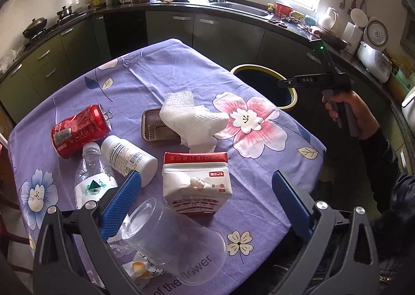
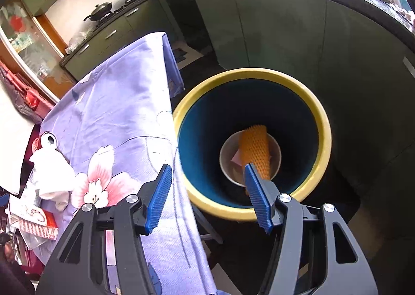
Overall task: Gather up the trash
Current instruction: 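Grasp the white milk carton with the left gripper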
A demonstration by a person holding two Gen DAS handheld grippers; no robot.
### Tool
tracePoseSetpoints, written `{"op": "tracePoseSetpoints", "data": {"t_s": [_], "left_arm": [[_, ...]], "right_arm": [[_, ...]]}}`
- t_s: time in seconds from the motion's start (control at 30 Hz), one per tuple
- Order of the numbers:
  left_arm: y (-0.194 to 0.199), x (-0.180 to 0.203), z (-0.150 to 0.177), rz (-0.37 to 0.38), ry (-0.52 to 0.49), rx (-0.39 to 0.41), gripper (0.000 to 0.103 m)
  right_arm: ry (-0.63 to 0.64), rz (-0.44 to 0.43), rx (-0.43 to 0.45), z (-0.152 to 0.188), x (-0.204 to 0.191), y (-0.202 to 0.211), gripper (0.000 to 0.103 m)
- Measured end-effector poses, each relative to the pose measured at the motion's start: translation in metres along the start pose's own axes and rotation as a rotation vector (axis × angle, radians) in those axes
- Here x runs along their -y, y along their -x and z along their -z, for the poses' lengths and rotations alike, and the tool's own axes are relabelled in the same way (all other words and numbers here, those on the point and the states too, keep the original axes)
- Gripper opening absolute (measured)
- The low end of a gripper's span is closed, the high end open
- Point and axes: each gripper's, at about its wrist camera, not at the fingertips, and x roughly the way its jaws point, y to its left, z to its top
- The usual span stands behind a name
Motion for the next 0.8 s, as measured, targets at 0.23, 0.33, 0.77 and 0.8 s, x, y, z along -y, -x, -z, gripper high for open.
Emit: {"op": "tracePoseSetpoints", "data": {"t_s": [0.23,0.33,0.77,0.8], "left_arm": [[-0.010,-0.002,0.000,-0.019,0.018,-0.006,0.096],[-0.014,-0.002,0.000,-0.018,0.021,-0.018,0.086],[-0.018,-0.007,-0.004,-0.016,0.042,-0.039,0.052],[-0.017,-0.007,-0.006,-0.015,0.038,-0.036,0.052]], "right_arm": [[-0.001,-0.065,0.018,0.016,-0.013,0.010,0.059],[0.000,-0.090,0.017,0.022,-0.020,0.013,0.065],[0.021,-0.136,0.034,0.033,-0.038,0.022,0.065],[0.021,-0.136,0.033,0.033,-0.038,0.022,0.065]]}}
